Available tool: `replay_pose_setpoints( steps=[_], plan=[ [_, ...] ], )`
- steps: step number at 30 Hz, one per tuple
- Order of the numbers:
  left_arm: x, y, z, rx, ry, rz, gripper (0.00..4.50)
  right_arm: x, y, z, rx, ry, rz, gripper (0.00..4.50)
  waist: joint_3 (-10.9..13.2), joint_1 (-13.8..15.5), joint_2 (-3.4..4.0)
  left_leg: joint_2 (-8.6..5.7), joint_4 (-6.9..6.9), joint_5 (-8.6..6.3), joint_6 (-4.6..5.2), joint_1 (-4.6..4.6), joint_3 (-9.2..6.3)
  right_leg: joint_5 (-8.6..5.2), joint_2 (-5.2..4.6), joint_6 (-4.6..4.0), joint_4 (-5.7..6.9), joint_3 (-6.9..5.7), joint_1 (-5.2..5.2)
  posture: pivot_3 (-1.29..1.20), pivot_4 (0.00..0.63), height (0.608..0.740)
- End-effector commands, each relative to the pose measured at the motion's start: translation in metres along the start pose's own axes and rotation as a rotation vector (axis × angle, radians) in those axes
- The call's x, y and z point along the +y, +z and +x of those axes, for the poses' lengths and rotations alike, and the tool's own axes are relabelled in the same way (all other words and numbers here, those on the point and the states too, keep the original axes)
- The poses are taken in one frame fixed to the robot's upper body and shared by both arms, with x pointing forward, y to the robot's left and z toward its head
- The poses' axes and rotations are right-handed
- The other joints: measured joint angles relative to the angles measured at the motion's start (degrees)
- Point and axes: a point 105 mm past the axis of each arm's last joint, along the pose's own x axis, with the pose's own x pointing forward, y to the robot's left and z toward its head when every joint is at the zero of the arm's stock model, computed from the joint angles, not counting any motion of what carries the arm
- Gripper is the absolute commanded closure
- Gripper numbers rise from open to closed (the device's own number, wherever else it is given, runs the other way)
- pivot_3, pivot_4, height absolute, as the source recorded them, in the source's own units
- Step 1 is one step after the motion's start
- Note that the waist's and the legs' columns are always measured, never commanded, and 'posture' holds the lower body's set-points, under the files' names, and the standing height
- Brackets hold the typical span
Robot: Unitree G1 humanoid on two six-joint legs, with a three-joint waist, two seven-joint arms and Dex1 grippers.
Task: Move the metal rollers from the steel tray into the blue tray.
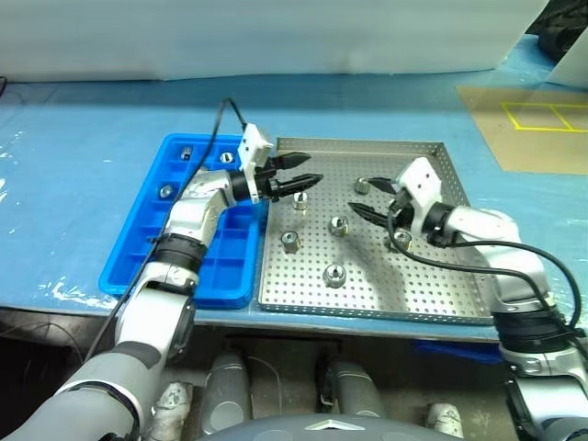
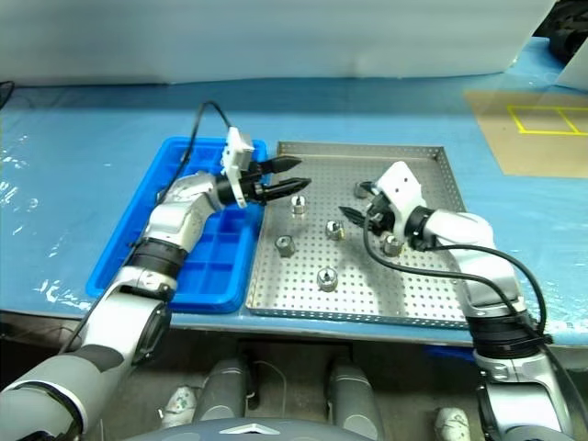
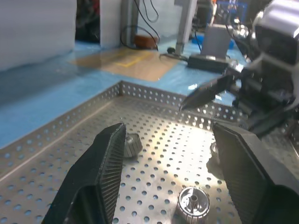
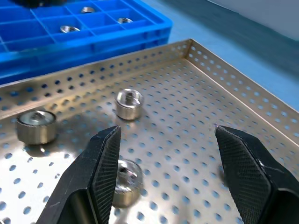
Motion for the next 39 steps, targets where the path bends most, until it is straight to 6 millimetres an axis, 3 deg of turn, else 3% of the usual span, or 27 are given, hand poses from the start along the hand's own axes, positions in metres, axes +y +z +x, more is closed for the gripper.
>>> replay_pose_setpoints(
  steps=[1,9,15,25,39],
  plan=[
    [0.0,-0.006,0.015,0.073,-0.058,0.05,1.39,-0.014,0.023,-0.024,-0.059,-0.065,-0.042,1.19,0.0,-0.14,0.0,0.01,0.0,-0.03,0.04,0.02,0.0,0.01,0.0,0.02,-0.07,0.0,0.06,-0.33,0.15,0.74],
    [-0.017,-0.023,0.049,0.147,-0.134,0.061,1.39,0.001,0.02,-0.052,-0.019,-0.114,-0.026,1.19,-0.01,-1.4,0.02,0.01,0.0,-0.17,0.62,0.01,-0.01,0.16,-0.07,0.24,-0.72,0.0,0.38,-0.45,0.15,0.74],
    [-0.03,-0.052,0.06,0.267,-0.142,0.049,1.39,0.02,0.01,-0.059,0.01,-0.162,0.025,1.19,-0.02,-2.5,0.03,0.02,0.07,-0.24,0.64,0.06,-0.01,0.16,-0.09,0.25,-0.85,0.0,0.48,-0.54,0.15,0.74],
    [-0.033,-0.069,0.049,0.345,-0.176,0.07,1.39,0.028,0.0,-0.069,0.049,-0.198,0.062,1.19,-0.02,-3.65,0.04,0.03,0.17,-0.34,0.57,0.06,-0.02,0.2,-0.11,0.31,-0.89,0.03,0.53,-0.57,0.15,0.74],
    [-0.029,-0.091,0.036,0.474,-0.145,0.122,1.39,0.027,-0.003,-0.064,0.057,-0.202,0.063,1.19,-0.03,-4.18,0.05,0.06,0.17,-0.38,0.65,0.03,-0.04,0.2,-0.14,0.31,-0.99,0.03,0.56,-0.56,0.15,0.74]
  ],
)
